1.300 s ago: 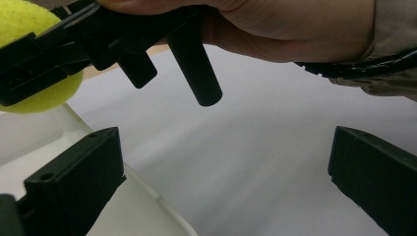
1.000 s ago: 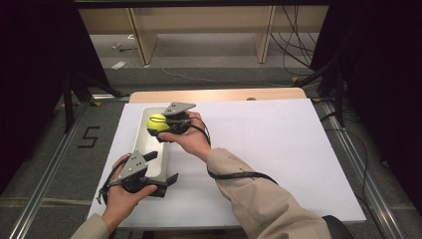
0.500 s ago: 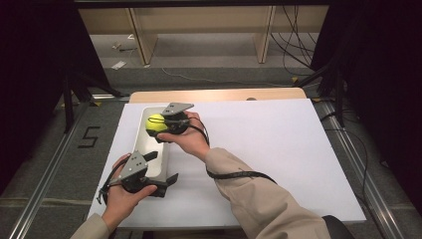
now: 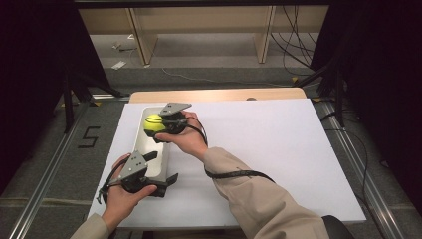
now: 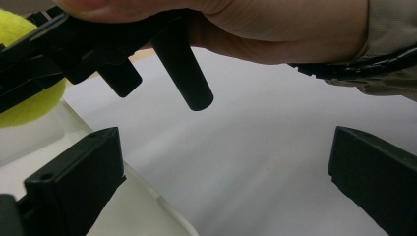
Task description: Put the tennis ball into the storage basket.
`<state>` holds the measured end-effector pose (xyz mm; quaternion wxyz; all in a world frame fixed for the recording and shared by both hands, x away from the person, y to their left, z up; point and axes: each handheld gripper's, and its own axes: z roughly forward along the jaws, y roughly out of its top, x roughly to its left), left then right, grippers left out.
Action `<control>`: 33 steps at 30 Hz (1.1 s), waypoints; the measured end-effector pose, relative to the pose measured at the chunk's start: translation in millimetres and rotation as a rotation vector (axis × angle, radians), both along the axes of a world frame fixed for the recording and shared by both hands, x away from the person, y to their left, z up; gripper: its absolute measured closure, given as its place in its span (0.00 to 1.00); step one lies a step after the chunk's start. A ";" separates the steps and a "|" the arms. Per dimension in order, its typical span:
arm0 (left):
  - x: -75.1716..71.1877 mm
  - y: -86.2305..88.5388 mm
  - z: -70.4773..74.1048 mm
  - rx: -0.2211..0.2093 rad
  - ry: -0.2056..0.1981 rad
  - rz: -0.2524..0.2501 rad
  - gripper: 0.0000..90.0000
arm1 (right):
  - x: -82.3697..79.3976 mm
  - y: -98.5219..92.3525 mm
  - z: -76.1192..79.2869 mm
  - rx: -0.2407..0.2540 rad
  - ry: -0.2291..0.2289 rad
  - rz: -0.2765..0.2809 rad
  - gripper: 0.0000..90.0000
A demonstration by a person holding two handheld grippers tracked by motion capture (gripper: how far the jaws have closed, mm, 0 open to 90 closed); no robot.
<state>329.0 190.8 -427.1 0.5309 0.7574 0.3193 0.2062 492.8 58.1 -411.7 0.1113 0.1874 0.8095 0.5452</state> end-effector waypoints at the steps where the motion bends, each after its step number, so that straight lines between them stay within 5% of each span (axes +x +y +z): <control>1: 0.0 0.0 0.0 0.000 0.000 0.000 0.00 | 0.1 0.3 0.2 -0.001 -0.001 0.002 0.30; 33: -0.2 0.3 0.2 -0.001 -0.002 0.001 0.00 | 1.2 11.9 -3.2 -0.024 0.010 0.028 0.30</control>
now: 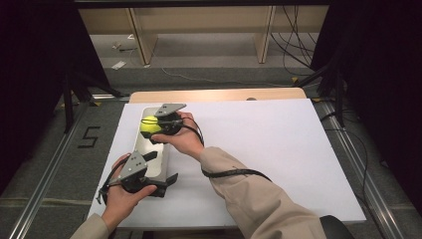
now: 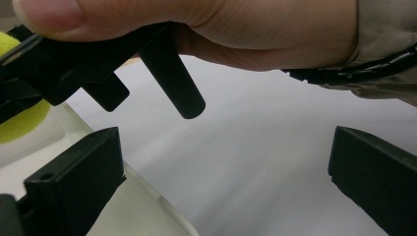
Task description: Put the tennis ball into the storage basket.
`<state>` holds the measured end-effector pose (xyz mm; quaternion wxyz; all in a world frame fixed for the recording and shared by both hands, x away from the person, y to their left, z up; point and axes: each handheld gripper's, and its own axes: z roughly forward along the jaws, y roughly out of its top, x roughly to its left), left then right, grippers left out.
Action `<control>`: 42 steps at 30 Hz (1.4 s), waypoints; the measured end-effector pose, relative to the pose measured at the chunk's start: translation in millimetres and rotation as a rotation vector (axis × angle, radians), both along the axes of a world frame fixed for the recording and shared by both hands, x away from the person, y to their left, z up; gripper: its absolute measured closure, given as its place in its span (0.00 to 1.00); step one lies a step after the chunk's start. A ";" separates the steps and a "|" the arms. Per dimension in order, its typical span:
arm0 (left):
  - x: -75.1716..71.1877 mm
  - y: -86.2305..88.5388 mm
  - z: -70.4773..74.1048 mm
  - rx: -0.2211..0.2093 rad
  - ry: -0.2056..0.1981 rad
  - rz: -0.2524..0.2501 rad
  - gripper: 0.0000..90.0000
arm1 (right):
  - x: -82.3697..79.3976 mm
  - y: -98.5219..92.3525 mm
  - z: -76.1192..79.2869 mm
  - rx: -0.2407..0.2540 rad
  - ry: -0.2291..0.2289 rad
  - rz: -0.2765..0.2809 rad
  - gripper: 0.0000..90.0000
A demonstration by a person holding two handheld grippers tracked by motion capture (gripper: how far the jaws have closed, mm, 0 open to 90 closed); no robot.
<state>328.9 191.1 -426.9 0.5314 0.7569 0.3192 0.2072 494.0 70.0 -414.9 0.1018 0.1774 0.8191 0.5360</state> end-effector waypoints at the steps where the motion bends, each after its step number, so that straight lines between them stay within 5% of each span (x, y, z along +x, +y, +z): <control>1: 0.0 0.0 0.0 -0.001 0.000 0.000 0.00 | 0.1 0.8 -0.4 0.001 0.000 0.002 0.30; 37: -0.3 0.1 0.1 -0.001 0.000 -0.002 0.00 | 2.9 9.1 -14.6 -0.050 0.055 0.026 0.30; 42: -0.2 0.2 0.1 -0.002 0.000 -0.001 0.00 | 4.7 8.7 -14.0 -0.027 0.079 0.026 0.18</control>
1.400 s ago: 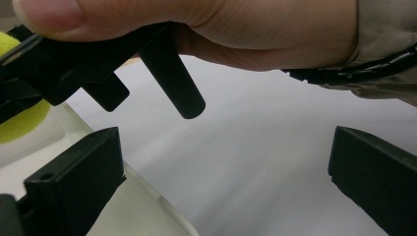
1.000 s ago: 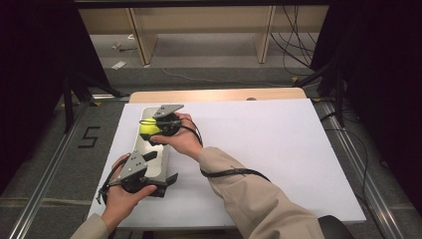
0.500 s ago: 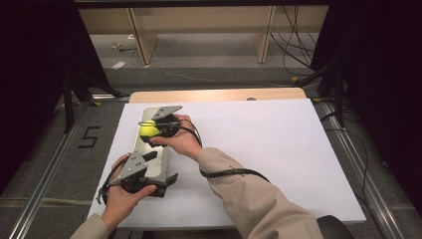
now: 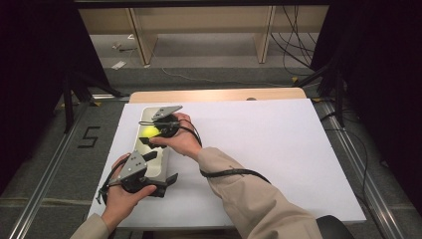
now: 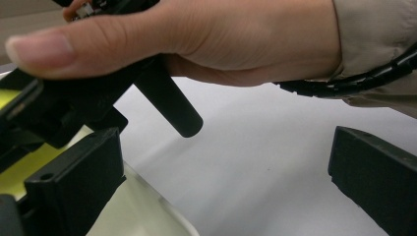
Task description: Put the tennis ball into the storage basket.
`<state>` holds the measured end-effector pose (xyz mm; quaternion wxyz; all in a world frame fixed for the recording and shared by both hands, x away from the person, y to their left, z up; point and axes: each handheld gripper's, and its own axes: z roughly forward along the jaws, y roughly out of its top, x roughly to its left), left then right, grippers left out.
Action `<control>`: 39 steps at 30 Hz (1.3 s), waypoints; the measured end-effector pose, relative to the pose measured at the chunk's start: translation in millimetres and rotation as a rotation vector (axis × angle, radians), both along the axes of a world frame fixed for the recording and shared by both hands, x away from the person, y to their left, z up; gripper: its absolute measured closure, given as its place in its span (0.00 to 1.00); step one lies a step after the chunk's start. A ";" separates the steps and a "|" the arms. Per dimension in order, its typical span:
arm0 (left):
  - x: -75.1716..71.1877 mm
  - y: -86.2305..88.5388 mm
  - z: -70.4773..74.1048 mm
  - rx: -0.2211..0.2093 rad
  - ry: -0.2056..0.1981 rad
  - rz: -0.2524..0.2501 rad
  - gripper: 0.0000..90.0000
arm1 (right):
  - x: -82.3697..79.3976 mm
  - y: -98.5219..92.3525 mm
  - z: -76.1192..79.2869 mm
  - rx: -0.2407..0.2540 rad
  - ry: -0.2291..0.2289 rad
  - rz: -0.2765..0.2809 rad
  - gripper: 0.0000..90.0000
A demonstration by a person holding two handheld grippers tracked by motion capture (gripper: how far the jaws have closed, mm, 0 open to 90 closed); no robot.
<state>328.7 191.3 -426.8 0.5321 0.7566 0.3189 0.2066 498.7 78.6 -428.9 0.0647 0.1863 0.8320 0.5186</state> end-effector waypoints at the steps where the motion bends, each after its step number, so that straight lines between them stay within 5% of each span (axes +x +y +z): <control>1: -0.1 0.0 0.1 0.000 0.000 0.000 0.00 | 1.1 -0.3 1.3 0.006 -0.004 -0.001 0.16; 19: -0.3 -0.5 0.0 0.003 0.001 0.001 0.00 | 1.3 -34.4 20.7 0.019 -0.048 -0.043 0.16; 39: 0.3 -1.5 -0.3 0.006 0.000 0.003 0.00 | -12.8 -141.4 35.2 0.036 -0.091 -0.142 0.17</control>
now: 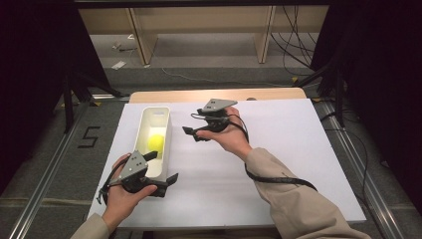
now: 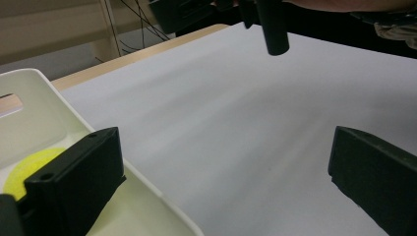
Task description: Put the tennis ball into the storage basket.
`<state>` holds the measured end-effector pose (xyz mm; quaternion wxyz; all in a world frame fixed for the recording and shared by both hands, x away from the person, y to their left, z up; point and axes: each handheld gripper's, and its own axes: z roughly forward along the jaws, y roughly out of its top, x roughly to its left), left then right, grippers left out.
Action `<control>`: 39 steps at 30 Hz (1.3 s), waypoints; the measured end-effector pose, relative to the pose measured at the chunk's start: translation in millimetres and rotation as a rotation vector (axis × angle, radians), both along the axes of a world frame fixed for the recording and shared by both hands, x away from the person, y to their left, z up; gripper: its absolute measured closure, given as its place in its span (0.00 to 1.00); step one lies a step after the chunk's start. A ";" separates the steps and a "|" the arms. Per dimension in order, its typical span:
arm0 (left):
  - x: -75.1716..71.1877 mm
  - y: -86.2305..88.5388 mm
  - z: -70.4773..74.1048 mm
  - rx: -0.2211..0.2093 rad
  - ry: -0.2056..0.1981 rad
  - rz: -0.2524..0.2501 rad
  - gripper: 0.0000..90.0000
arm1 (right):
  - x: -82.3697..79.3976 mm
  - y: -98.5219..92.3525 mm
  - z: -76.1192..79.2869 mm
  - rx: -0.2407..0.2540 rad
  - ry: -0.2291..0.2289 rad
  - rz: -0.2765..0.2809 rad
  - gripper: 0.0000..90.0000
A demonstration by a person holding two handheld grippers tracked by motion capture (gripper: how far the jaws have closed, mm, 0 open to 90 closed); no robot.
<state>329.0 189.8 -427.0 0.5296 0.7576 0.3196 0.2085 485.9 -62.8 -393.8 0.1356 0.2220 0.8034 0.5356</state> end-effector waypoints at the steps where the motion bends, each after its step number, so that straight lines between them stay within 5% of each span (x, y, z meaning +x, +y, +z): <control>1: 0.0 0.2 0.1 0.002 0.001 0.000 0.00 | -0.9 -5.9 0.1 0.001 -0.001 -0.008 0.17; 16: 0.4 1.1 -0.4 -0.002 0.005 0.010 0.00 | -11.8 -73.5 0.7 0.031 -0.014 -0.104 0.17; 39: 0.5 1.9 -0.2 -0.005 0.006 0.014 0.00 | -34.9 -133.3 -10.0 0.054 -0.003 -0.190 0.17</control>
